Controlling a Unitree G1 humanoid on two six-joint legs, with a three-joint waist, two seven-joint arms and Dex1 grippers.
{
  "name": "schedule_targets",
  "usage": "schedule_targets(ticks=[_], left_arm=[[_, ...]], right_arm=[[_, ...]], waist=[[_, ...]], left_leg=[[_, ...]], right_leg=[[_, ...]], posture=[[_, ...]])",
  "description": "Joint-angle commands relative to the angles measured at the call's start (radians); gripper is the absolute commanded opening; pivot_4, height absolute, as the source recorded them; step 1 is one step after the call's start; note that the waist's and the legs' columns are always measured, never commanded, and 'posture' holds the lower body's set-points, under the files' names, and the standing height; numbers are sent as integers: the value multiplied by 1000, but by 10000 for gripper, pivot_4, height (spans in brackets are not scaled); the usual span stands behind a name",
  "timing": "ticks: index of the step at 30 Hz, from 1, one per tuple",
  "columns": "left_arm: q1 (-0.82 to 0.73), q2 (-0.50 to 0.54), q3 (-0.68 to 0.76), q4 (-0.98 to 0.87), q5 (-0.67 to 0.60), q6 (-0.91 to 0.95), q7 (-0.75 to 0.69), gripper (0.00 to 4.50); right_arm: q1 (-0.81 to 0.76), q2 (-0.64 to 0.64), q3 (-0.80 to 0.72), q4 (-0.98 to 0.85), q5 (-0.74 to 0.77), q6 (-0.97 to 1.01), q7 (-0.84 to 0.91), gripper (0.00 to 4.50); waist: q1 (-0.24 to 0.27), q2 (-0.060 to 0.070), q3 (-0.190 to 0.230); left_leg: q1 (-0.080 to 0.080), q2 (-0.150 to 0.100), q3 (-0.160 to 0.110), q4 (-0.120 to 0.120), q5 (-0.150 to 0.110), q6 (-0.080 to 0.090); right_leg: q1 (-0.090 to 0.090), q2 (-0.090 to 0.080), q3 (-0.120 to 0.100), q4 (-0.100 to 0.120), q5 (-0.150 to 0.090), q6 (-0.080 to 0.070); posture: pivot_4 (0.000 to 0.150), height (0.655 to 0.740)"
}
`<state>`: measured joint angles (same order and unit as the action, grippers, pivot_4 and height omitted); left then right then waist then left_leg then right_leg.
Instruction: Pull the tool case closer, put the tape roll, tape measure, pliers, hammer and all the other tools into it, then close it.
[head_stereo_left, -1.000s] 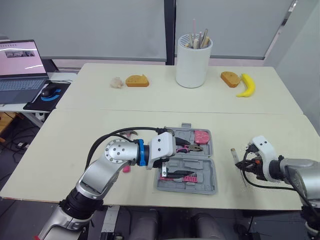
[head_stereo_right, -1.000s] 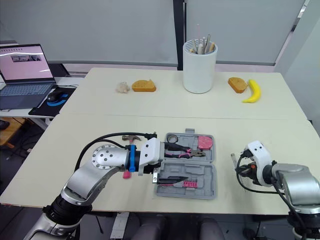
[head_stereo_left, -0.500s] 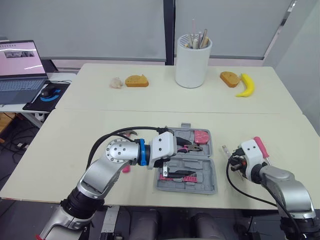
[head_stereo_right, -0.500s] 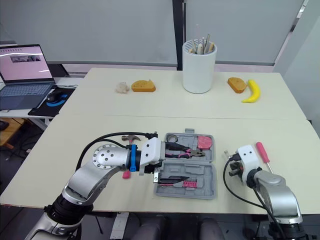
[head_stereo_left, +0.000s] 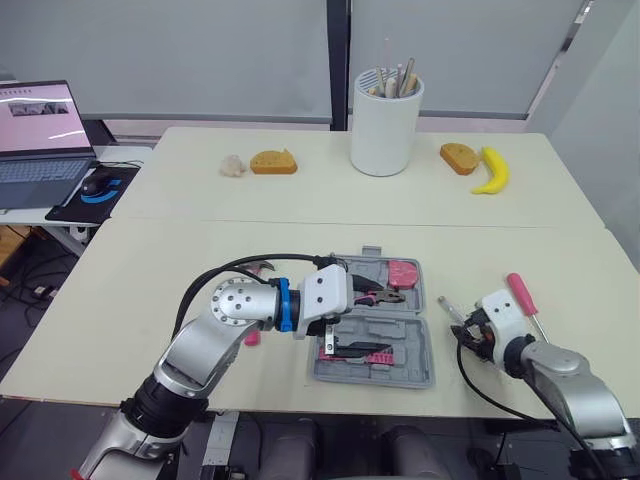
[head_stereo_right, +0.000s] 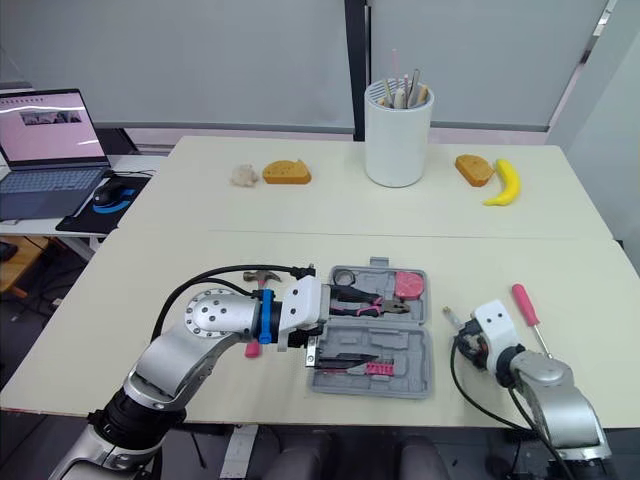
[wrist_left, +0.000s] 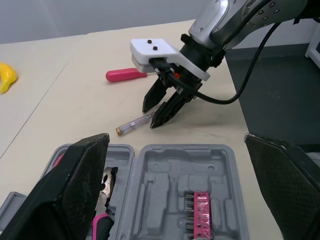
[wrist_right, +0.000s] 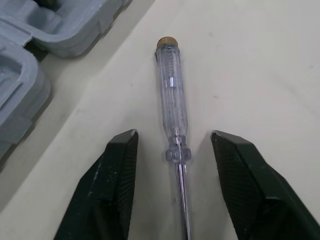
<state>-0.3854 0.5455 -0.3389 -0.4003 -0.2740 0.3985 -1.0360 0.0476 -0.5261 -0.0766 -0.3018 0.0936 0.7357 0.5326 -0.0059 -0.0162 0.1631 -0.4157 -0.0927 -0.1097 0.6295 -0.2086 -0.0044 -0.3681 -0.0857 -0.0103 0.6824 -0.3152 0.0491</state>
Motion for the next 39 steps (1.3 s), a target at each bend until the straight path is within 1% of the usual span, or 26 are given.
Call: schedule_targets(ticks=[1, 3, 4, 8, 11, 17, 24, 28, 34, 37, 38, 39], left_arm=[[-5, 1, 13, -20, -13, -29, -6, 45000], [-7, 2, 16, -16, -15, -35, -9, 45000], [-7, 2, 17, -14, -17, -37, -10, 45000], [-15, -1, 20, -6, -21, -42, -15, 45000], [-22, -3, 21, 2, -23, -46, -21, 45000], [-30, -3, 19, 10, -19, -51, -27, 45000], [-31, 2, 19, 6, -17, -47, -26, 45000], [-33, 2, 20, 1, -17, -40, -21, 45000], [-34, 7, 21, 1, -13, -39, -20, 45000], [-36, 7, 20, 6, -11, -42, -22, 45000], [-37, 6, 19, 9, -10, -43, -22, 45000], [-39, 5, 19, 11, -9, -44, -22, 45000]], right_arm=[[36, -73, -59, -117, 26, -75, 54, 36053], [59, -102, -107, -178, 71, -48, 85, 42649], [66, -108, -124, -199, 94, -30, 96, 44693], [85, -137, -155, -260, 146, 20, 118, 44693], [90, -144, -159, -270, 174, 44, 121, 44693], [88, -153, -71, -189, 137, -12, 116, 44693], [45, -149, 8, -33, 71, -104, 97, 44693], [11, -114, 25, 33, 68, -119, 78, 44693], [-4, -86, 24, 70, 77, -108, 61, 44693], [-7, -82, 27, 82, 72, -114, 56, 38804], [-8, -80, 28, 87, 70, -118, 52, 36030], [-9, -80, 31, 91, 67, -124, 49, 32174]], waist=[[0, 0, 0], [1, 0, 0], [1, 0, 0], [0, 0, 0], [2, 0, 0], [1, 0, 0], [0, 0, 0], [0, 0, 0], [1, 0, 0], [1, 0, 0], [1, 0, 0], [1, 0, 0]], left_leg=[[0, 0, 0, 0, 0, 0], [0, 0, 0, 0, 0, 0], [0, 0, 0, 0, 0, 0], [0, 1, 0, 0, 0, 0], [0, 1, 0, 0, 0, 0], [0, 1, 0, 0, 0, 0], [0, 1, 0, 0, 0, 0], [0, 1, 0, 0, 0, 0], [0, 1, 0, 0, 0, 0], [0, 1, 0, 0, 0, 0], [0, 1, 0, 0, 0, 0], [0, 1, 0, 0, 0, 0]], right_leg=[[0, 0, 0, 0, 0, 0], [0, 0, 0, 0, 0, 0], [0, 0, 0, 0, 0, 0], [0, 0, -1, 0, 0, 0], [1, 0, 0, 0, 0, 0], [1, 0, 0, 0, 0, 0], [1, 0, 0, 0, 0, 0], [0, 0, 0, 0, 0, 0], [0, 0, 0, 0, 0, 0], [0, 0, 0, 0, 0, 0], [0, 0, 0, 0, 0, 0], [0, 0, 0, 0, 0, 0]], posture=[[1500, 7400], [1500, 7400], [1500, 7400], [1500, 7400], [1500, 7400], [1500, 7400], [1500, 7400], [1500, 7400], [1500, 7400], [1500, 7400], [1500, 7400], [1500, 7400]])
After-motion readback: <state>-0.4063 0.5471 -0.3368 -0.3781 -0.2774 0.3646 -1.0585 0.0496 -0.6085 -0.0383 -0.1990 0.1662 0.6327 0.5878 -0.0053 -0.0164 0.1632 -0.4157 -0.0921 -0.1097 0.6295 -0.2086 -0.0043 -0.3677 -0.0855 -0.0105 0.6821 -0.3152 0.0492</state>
